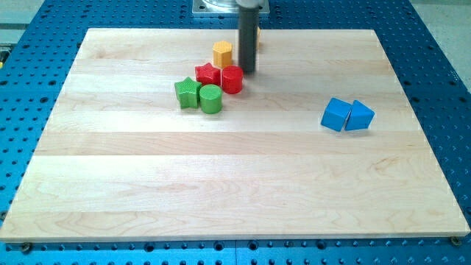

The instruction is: Push the red star into the green blocks

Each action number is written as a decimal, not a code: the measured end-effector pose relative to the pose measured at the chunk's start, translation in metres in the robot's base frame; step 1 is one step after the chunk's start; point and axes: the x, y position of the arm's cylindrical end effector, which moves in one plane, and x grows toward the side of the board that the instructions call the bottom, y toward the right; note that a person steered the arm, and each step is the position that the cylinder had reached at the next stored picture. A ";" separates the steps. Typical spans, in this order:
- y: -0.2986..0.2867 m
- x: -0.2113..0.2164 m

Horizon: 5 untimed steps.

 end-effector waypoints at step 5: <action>-0.104 0.004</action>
